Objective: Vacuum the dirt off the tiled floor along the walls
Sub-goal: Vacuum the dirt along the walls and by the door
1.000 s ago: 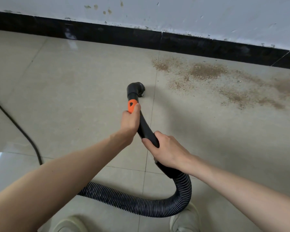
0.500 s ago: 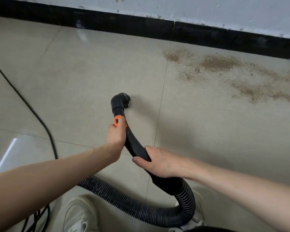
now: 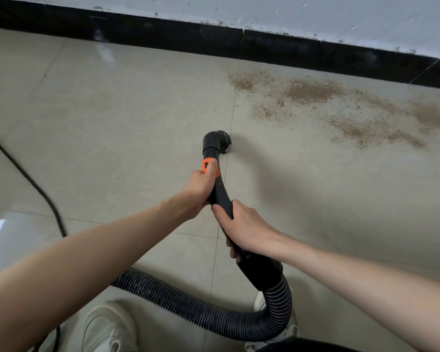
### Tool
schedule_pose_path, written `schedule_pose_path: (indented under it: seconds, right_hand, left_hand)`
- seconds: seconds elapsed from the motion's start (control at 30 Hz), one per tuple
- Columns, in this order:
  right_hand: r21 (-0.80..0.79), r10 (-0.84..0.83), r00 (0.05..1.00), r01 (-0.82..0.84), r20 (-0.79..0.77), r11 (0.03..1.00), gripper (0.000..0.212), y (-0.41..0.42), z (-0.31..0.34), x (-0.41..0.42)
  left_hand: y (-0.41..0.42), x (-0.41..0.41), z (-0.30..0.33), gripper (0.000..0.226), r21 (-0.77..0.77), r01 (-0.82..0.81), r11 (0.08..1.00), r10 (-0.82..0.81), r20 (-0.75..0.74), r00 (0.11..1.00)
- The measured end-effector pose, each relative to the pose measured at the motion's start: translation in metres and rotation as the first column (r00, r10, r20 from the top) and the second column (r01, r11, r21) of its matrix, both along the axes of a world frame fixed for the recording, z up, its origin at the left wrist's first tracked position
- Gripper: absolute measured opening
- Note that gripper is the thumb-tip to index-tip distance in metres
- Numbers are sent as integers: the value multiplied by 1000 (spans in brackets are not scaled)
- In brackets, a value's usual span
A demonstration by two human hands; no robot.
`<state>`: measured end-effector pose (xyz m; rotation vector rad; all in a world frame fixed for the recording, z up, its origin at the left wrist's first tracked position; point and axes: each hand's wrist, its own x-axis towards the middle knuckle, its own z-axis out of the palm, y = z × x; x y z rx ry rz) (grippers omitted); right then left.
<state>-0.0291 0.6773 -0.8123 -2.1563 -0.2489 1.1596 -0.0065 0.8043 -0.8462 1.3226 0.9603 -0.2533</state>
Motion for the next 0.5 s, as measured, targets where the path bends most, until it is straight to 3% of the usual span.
schedule_pose_path:
  seconds: [0.13,0.3,0.5]
  right_hand:
    - [-38,-73,997,74,30,997,40,-10,3,13]
    - [-51,-37,995,42,96,998,41,-4,13,53]
    - [-5,63,998,-63,-8,998,44,-10,19,52]
  left_hand:
    - [-14,22,3,32,-48,117,992,-117,3,993]
    - [-4,52,15,29,-42,123,992,-121,34,992]
    - [0,41,10,24,-107,82,991,-82,9,997]
